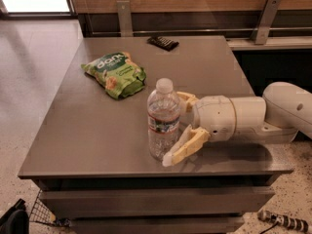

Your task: Move water bottle near rxbar chocolate

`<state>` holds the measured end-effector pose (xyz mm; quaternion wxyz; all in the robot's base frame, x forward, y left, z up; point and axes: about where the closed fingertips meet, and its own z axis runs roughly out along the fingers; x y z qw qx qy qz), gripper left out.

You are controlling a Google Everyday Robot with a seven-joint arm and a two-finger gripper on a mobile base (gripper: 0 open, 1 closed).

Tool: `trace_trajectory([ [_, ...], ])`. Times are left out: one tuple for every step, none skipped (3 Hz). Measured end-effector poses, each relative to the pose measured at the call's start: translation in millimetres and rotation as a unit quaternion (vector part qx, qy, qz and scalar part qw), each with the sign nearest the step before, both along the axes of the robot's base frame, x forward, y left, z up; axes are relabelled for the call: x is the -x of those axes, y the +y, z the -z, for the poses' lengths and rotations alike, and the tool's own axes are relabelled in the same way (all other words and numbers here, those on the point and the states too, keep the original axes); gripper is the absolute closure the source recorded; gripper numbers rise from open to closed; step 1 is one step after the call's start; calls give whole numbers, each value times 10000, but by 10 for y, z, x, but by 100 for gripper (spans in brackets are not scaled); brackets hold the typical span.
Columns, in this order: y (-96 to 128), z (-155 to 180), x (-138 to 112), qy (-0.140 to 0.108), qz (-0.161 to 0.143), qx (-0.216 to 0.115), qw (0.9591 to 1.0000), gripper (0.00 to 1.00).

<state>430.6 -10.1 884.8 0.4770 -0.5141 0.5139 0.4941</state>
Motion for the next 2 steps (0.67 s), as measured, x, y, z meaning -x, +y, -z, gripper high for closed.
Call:
trace_trajectory([
  [113,-28,81,-85,-162,-19,9998,0],
  [167,-72,142,-317,-309,15,9990,25],
])
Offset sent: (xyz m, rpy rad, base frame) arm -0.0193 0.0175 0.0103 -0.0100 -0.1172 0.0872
